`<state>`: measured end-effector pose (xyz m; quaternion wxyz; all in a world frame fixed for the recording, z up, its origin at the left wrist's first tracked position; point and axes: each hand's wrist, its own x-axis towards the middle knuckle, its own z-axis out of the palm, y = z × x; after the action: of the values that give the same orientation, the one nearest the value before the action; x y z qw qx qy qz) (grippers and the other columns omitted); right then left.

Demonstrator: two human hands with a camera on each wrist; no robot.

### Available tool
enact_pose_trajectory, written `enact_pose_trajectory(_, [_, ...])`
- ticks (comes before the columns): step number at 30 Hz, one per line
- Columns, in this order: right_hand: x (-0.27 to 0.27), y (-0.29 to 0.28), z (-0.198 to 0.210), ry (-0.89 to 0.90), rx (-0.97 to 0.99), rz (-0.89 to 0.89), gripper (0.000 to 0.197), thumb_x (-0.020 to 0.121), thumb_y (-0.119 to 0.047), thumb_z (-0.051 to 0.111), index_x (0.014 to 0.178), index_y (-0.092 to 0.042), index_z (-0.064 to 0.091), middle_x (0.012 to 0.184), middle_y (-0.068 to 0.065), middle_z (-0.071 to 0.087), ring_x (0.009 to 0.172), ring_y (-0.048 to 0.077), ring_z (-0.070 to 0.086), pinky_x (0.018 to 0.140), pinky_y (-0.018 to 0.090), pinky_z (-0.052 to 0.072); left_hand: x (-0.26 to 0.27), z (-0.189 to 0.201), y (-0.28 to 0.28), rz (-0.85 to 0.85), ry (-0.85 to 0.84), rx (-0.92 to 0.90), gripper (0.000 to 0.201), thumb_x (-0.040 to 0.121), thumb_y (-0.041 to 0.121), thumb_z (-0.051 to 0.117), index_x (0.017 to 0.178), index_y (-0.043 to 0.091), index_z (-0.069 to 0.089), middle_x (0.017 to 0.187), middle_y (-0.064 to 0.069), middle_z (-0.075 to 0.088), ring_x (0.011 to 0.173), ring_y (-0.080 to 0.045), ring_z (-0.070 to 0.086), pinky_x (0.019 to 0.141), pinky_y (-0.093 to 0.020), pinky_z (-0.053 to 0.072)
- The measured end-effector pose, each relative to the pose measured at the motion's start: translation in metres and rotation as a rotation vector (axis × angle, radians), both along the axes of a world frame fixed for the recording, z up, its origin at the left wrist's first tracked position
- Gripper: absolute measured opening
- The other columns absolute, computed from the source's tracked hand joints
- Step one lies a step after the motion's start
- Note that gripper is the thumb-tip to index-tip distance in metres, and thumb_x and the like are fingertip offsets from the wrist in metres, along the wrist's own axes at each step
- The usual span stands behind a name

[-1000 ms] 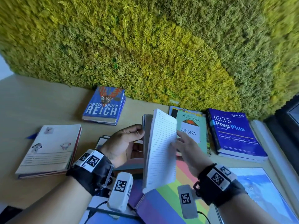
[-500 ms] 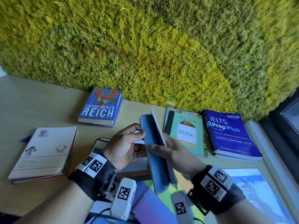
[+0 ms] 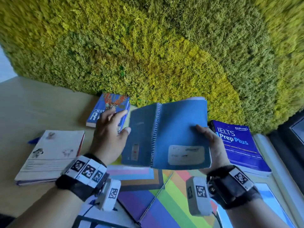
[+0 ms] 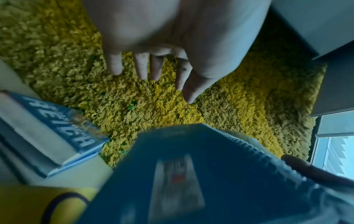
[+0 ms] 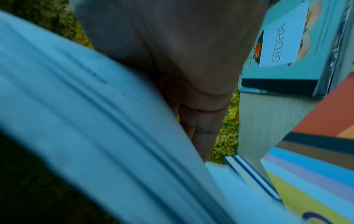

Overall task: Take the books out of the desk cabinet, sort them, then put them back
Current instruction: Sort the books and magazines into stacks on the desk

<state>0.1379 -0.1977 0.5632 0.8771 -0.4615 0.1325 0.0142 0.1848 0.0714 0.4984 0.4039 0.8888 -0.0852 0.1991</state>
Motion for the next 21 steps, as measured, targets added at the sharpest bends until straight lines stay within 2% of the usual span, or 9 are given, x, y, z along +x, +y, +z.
enact_pose_trajectory(3, [0.001,0.022,0.005,-0.015,0.005,0.034,0.051,0.089,-0.015,0.054,0.041,-0.016,0.070,0.057,0.001,0.072,0.047,0.015,0.069,0.040,0.021,0.051,-0.007,0.013,-0.001,-0.197,0.256,-0.176,0.074,0.080,0.065,0.055,0.141,0.024,0.058,0.129,0.001,0.062,0.119,-0.015,0.063,0.103,-0.035,0.048])
enact_pose_trajectory(6, [0.003,0.046,0.003,-0.015,-0.026,0.123,0.013,0.062,-0.021,0.069,0.052,-0.015,0.076,0.065,0.007,0.075,0.050,0.018,0.071,0.040,0.025,0.053,-0.022,0.017,-0.003,-0.460,0.604,-0.526,0.068,0.082,0.065,0.054,0.134,0.021,0.059,0.129,0.010,0.062,0.106,0.010,0.062,0.094,-0.012,0.045])
enact_pose_trajectory(8, [0.007,0.064,-0.014,0.020,-0.118,0.232,0.019,0.070,-0.023,0.070,0.084,-0.013,0.079,0.090,0.014,0.079,0.067,0.022,0.076,0.051,0.030,0.059,-0.024,0.012,0.009,-0.407,0.664,-0.816,0.052,0.087,0.046,0.062,0.121,0.006,0.064,0.125,-0.004,0.067,0.113,-0.009,0.062,0.100,-0.029,0.045])
enact_pose_trajectory(10, [0.014,0.084,-0.039,0.005,-0.326,0.297,0.020,0.093,-0.016,0.062,0.110,-0.013,0.071,0.117,0.018,0.074,0.090,0.023,0.077,0.070,0.039,0.064,-0.023,0.008,0.033,-0.255,0.657,-0.973,0.033,0.093,0.022,0.066,0.122,0.008,0.067,0.127,-0.016,0.070,0.120,-0.032,0.064,0.105,-0.051,0.045])
enact_pose_trajectory(12, [0.018,0.108,-0.058,-0.014,-0.563,0.351,0.019,0.101,-0.019,0.058,0.119,-0.020,0.066,0.123,0.013,0.072,0.105,0.022,0.073,0.086,0.049,0.059,-0.021,0.000,0.064,-0.144,0.647,-1.016,0.025,0.100,0.009,0.057,0.122,0.012,0.069,0.123,-0.016,0.072,0.117,-0.041,0.066,0.102,-0.058,0.048])
enact_pose_trajectory(14, [0.021,0.131,-0.071,-0.014,-0.680,0.388,0.022,0.101,-0.026,0.060,0.123,-0.029,0.063,0.118,0.006,0.073,0.108,0.021,0.071,0.083,0.044,0.059,-0.024,-0.007,0.093,-0.087,0.685,-1.056,0.025,0.102,0.008,0.052,0.120,0.013,0.069,0.119,-0.015,0.074,0.107,-0.040,0.070,0.093,-0.056,0.052])
enact_pose_trajectory(16, [0.022,0.154,-0.082,0.001,-0.593,0.484,0.032,0.099,-0.023,0.065,0.128,-0.033,0.059,0.115,0.002,0.075,0.107,0.020,0.072,0.078,0.039,0.061,-0.028,-0.014,0.120,-0.031,0.724,-1.060,0.022,0.102,0.009,0.053,0.116,0.012,0.070,0.112,-0.016,0.076,0.093,-0.036,0.073,0.081,-0.048,0.056])
enact_pose_trajectory(18, [0.026,0.180,-0.095,0.050,-0.498,0.584,0.050,0.091,-0.017,0.071,0.136,-0.033,0.055,0.123,0.007,0.072,0.108,0.026,0.072,0.077,0.045,0.061,-0.029,-0.030,0.146,0.075,0.725,-1.016,0.017,0.100,0.011,0.058,0.111,0.012,0.071,0.104,-0.014,0.078,0.084,-0.033,0.075,0.073,-0.045,0.059])
enact_pose_trajectory(21, [0.032,0.220,-0.111,0.096,-0.525,0.643,0.055,0.095,-0.003,0.063,0.141,-0.028,0.048,0.127,0.018,0.069,0.110,0.037,0.070,0.082,0.053,0.061,-0.031,-0.052,0.182,0.167,0.701,-0.802,0.030,0.082,0.024,0.075,0.111,0.014,0.074,0.110,-0.011,0.077,0.102,-0.036,0.072,0.092,-0.058,0.054])
